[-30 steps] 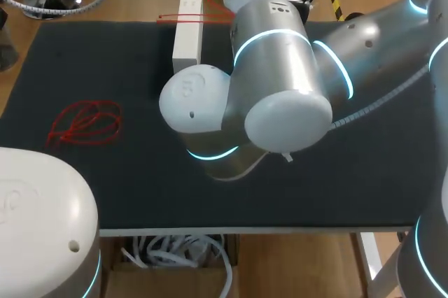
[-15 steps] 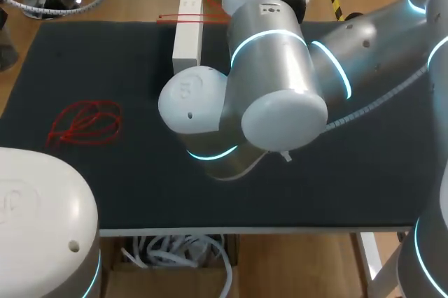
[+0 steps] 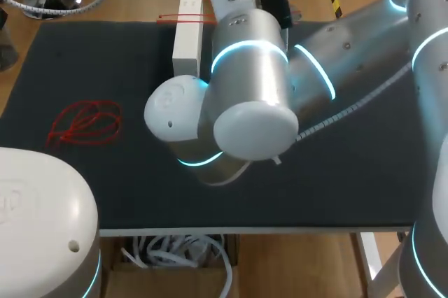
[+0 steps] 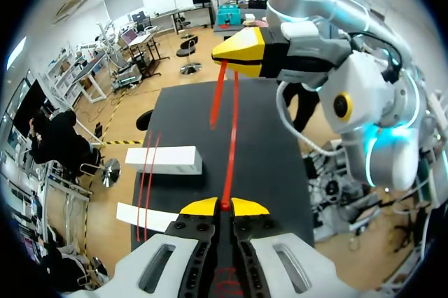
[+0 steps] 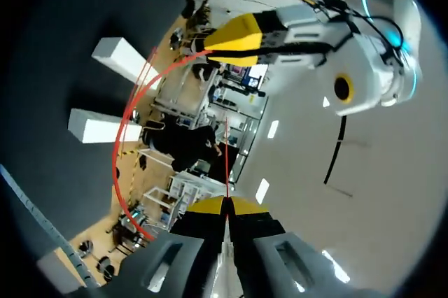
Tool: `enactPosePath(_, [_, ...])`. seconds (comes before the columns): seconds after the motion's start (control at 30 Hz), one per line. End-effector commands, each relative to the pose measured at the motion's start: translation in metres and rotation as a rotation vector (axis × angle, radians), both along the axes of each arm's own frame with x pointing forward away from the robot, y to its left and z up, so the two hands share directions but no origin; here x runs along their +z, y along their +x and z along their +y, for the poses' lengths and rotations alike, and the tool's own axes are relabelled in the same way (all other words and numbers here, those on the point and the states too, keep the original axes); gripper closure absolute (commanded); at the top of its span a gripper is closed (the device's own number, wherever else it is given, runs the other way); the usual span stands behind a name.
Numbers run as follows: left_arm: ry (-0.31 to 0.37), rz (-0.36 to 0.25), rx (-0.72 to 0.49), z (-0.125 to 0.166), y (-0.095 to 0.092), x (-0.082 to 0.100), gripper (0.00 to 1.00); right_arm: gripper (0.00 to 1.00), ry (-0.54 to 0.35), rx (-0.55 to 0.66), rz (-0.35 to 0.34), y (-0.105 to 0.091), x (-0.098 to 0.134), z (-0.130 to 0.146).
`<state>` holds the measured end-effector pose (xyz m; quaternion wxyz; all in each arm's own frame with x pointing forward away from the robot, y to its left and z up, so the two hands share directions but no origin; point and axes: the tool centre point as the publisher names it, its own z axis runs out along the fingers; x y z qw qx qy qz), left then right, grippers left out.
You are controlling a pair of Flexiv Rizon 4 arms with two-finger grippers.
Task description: Grab the tape and strap the tape.
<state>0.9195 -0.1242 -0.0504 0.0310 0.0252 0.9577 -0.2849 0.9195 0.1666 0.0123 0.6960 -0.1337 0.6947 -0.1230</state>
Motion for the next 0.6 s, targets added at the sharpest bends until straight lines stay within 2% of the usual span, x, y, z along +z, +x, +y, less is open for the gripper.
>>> enactPosePath(0.03, [0.004,0.002,0.0,0.0,0.0,0.001,1.0,1.0,-0.088,0.037,-0.002,-0.003,0.006,0.004])
enactPosePath(0.23, [0.004,0.002,0.0,0.0,0.0,0.001,1.0,1.0,-0.224,0.136,0.02,-0.006,0.012,0.011])
enactPosePath(0.33, [0.004,0.002,0.0,0.0,0.0,0.001,1.0,1.0,-0.262,0.158,0.025,-0.006,0.013,0.013])
enactPosePath(0.57, [0.004,0.002,0.0,0.0,0.0,0.001,1.0,1.0,-0.296,0.164,0.042,-0.005,0.014,0.014])
enactPosePath(0.6, [0.004,0.002,0.0,0.0,0.0,0.001,1.0,1.0,-0.279,0.158,0.037,-0.005,0.015,0.015])
